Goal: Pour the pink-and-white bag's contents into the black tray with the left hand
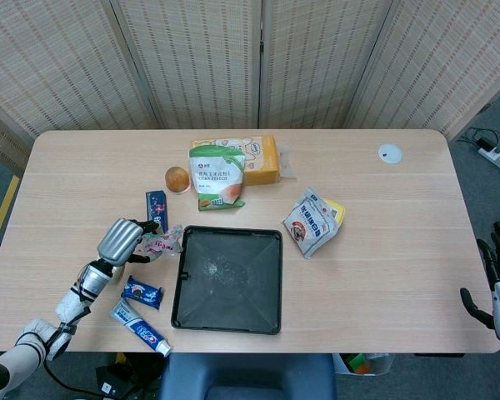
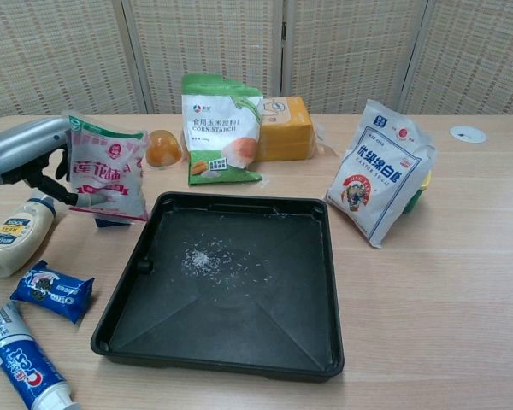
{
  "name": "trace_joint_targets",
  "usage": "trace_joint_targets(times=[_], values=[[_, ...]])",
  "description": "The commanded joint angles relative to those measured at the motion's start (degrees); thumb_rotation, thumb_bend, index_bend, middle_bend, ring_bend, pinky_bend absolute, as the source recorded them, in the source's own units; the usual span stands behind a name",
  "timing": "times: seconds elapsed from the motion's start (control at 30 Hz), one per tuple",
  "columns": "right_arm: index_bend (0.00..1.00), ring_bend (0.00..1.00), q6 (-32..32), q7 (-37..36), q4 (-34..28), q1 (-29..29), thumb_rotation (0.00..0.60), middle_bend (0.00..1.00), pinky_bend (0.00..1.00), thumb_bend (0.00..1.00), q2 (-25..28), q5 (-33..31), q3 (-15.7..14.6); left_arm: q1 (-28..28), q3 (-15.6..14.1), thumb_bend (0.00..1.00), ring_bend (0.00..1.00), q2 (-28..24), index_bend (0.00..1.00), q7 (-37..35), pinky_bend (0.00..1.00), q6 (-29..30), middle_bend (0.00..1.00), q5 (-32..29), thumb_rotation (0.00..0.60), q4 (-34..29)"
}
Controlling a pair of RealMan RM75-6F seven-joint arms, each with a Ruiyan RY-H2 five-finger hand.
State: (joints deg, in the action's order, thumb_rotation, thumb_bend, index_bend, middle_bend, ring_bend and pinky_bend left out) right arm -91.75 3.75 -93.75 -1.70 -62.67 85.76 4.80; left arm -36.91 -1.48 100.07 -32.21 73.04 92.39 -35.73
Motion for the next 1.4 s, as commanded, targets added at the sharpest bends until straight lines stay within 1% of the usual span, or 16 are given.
trace_joint_targets(times=[0.03, 0.37, 0.47, 0.57, 0.67, 0.77, 0.87, 0.93, 1.13, 1.23, 1.4], values=[[0.0, 0.04, 0.08, 0.06, -0.05, 0.06, 0.6, 0.0, 0.0, 0.37, 0.02, 0.03, 0.0, 0.81, -0.34, 0.61, 0.69, 2.22, 0.62, -2.12, 0.7, 0.13, 0.78, 0.09, 0.6, 3.75], [0.0, 0.04, 0.28, 0.51, -0.44, 0.15, 0.6, 0.0, 0.0, 0.37, 0.13, -0.08, 0.0, 1.14, -0.82, 0.61, 0.69, 5.41, 0.61, -5.23, 0.69, 0.07, 0.78, 0.48, 0.6, 11.07], [0.0, 0.04, 0.26, 0.67, -0.56, 0.13, 0.6, 0.0, 0.0, 0.37, 0.16, -0.05, -0.04, 1.06, -0.88, 0.61, 0.68, 6.23, 0.6, -5.97, 0.69, -0.92, 0.78, 0.32, 0.6, 12.79], [0.0, 0.04, 0.06, 0.82, -0.72, 0.05, 0.6, 0.0, 0.0, 0.37, 0.23, -0.11, 0.02, 0.93, -1.55, 0.61, 0.66, 6.68, 0.59, -5.68, 0.66, -1.35, 0.77, 0.9, 0.6, 14.46], [0.0, 0.04, 0.14, 0.89, -0.78, 0.08, 0.6, 0.0, 0.0, 0.37, 0.21, -0.19, 0.04, 0.93, -1.93, 0.61, 0.61, 7.2, 0.56, -5.62, 0.61, -2.02, 0.72, 1.1, 0.6, 15.54], [0.0, 0.04, 0.28, 0.95, -0.81, 0.14, 0.6, 0.0, 0.0, 0.37, 0.24, -0.13, -0.01, 0.79, -2.8, 0.59, 0.53, 7.4, 0.49, -4.24, 0.56, -2.29, 0.65, 1.91, 0.6, 17.13], [0.0, 0.04, 0.13, 0.97, -0.9, 0.08, 0.6, 0.0, 0.0, 0.37, 0.33, -0.2, 0.05, 0.85, -3.01, 0.53, 0.41, 7.43, 0.34, -3.38, 0.47, -2.62, 0.52, 1.98, 0.6, 17.52], [0.0, 0.04, 0.12, 1.01, -0.92, 0.07, 0.6, 0.0, 0.0, 0.37, 0.36, -0.27, 0.09, 0.86, -2.92, 0.5, 0.34, 7.38, 0.26, -2.88, 0.43, -2.55, 0.44, 1.87, 0.6, 17.42], [0.0, 0.04, 0.35, 1.07, -0.99, 0.25, 0.6, 0.0, 0.0, 0.37, 0.38, -0.24, 0.13, 0.88, -2.63, 0.46, 0.14, 7.32, 0.05, -0.82, 0.28, -2.03, 0.24, 1.6, 0.6, 17.26], [0.0, 0.05, 0.38, 1.0, -0.97, 0.29, 0.6, 0.0, 0.0, 0.37, 0.41, -0.24, 0.14, 0.76, -2.67, 0.46, 0.12, 6.84, 0.03, 0.25, 0.25, -2.91, 0.21, 1.48, 0.6, 16.71], [0.0, 0.05, 0.3, 0.77, -0.78, 0.16, 0.6, 0.0, 0.0, 0.37, 0.37, -0.31, 0.08, 0.97, -2.34, 0.46, 0.1, 6.02, 0.01, 1.38, 0.23, -3.05, 0.19, 1.0, 0.6, 15.45]])
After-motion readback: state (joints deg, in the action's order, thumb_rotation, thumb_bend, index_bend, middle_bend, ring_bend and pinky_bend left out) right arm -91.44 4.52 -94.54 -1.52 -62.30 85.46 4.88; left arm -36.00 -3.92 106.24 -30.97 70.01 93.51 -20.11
